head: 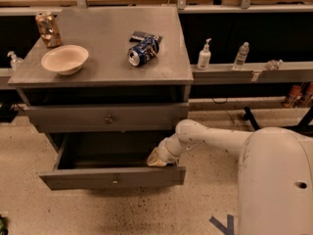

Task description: Open middle drawer

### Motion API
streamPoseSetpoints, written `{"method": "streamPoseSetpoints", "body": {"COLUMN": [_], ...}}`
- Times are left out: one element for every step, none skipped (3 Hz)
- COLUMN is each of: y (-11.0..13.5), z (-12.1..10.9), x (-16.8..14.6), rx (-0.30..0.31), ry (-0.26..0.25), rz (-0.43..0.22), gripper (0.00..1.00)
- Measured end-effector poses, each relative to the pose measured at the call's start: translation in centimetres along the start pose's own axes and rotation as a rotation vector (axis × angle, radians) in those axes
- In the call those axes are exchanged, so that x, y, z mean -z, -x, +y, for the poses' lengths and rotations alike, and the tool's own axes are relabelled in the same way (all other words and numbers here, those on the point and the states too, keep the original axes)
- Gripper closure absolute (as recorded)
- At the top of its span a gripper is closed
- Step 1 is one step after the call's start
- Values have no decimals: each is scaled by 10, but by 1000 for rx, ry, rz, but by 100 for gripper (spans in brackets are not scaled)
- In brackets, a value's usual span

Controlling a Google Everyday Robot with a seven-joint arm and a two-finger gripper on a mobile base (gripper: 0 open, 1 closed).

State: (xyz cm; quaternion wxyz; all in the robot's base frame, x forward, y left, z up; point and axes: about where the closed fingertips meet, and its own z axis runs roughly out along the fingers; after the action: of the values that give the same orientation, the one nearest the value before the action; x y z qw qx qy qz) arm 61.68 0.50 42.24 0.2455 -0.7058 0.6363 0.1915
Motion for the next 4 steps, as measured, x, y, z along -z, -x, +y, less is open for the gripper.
{"method": "streamPoseSetpoints", "body": {"y": [0,5,9,16], "z": [0,12,21,3], "x": [0,5,16,24], "rx": [0,41,104,134], "ry": [0,11,-23,-96], "rz": [0,-42,-67,-61], "gripper": [100,100,100,87]}}
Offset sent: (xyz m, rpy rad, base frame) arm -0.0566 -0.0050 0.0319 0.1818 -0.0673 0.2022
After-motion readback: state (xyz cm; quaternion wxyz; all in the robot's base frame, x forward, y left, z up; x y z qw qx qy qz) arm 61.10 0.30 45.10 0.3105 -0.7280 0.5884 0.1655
